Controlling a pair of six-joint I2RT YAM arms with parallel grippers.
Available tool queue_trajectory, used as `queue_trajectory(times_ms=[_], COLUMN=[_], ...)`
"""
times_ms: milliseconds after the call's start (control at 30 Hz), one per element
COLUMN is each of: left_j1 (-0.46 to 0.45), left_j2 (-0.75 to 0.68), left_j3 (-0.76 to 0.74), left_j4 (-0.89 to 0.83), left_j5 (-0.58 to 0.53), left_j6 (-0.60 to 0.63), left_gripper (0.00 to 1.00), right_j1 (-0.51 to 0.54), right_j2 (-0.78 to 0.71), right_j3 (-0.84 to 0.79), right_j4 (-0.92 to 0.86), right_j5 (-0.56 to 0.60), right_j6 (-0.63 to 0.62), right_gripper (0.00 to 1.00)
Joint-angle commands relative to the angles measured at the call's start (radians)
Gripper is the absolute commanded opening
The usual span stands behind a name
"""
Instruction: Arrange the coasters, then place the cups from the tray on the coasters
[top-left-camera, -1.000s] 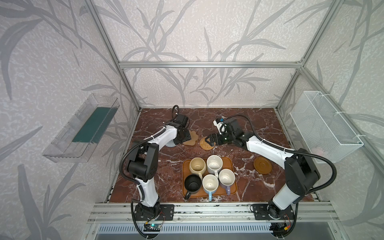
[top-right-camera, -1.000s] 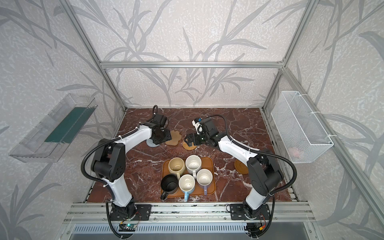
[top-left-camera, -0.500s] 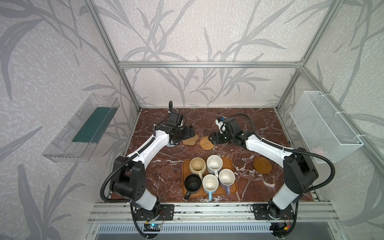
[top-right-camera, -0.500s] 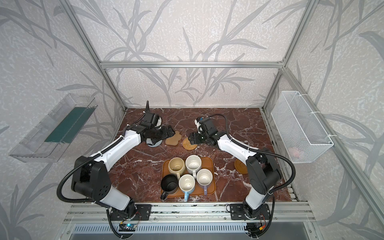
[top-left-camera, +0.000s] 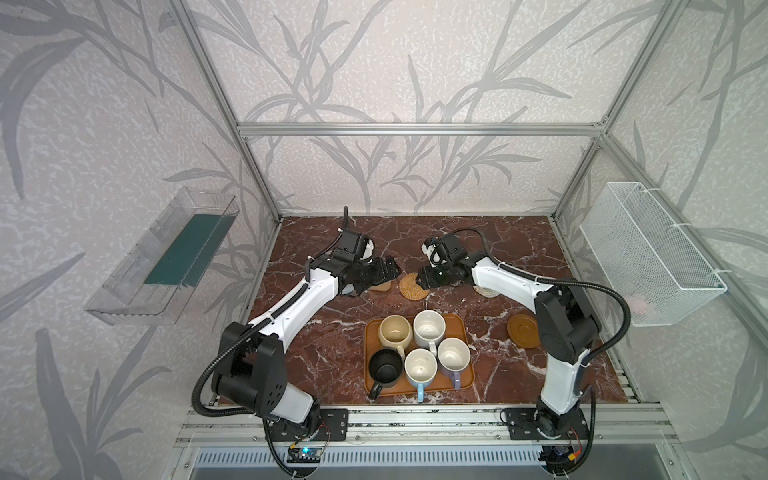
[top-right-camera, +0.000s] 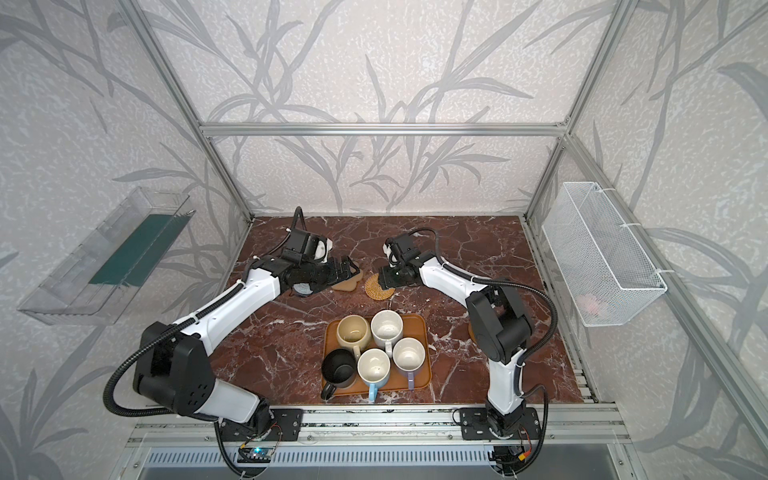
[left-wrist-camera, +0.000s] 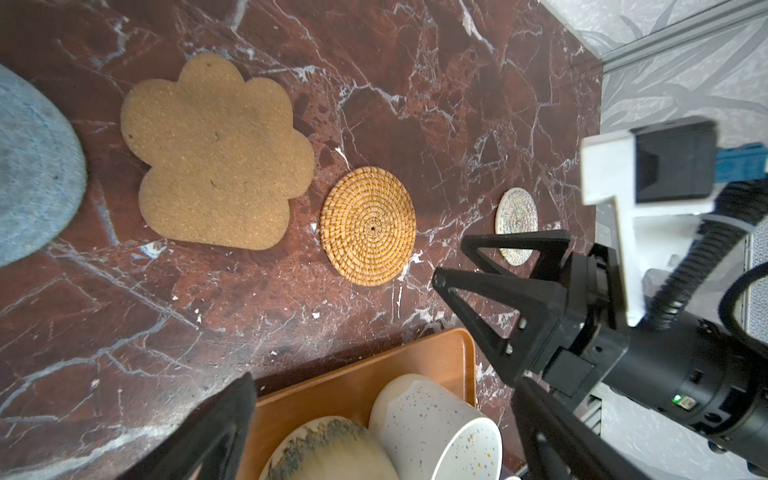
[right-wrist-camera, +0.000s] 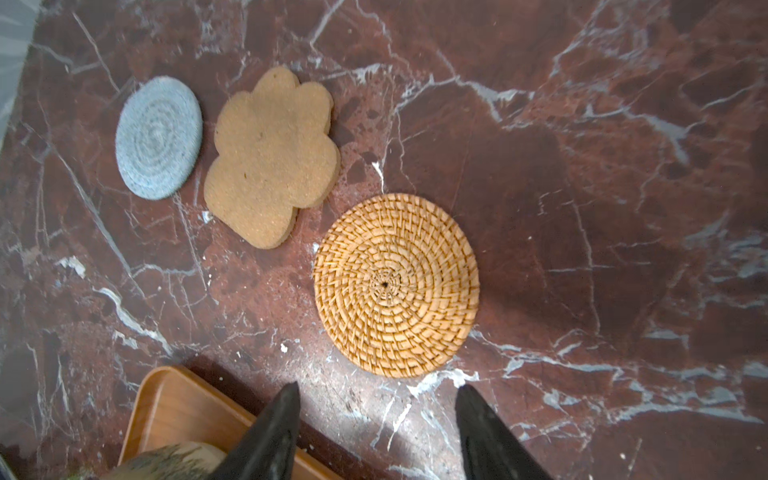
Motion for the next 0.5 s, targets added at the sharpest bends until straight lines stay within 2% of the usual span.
queue_trajectory(times_ms=[0,133,267,467], left_j1=[-0.002,-0.001,-0.005,-0.007], left_j2=[-0.040,-0.036,-0.027,-0.020], left_j3=[-0.040,-0.009,-0.003,-0.036], left_j4=[0.068,0.005,0.000,0.039], left_j5=[-0.056,-0.082,-0.062,-0.030], left_j6=[-0.007,0.032,0.017,-0.014], left_gripper=[0.99,0.99,0.99,0.99], right_j1=[-0.004,-0.003,-0.005,-0.005], right_j2=[0.057,0.135,0.200,0.264], right_j3=[0.077,0.178,0.256,0.313], right_j4=[-0.108,-0.206,-0.283,-0.333], right_j5=[-0.012,0.007,0.031,0.038], right_j6=[-0.062,-0.120,-0.160,-0.194], right_gripper=[0.62,0.69,0.87,0.84])
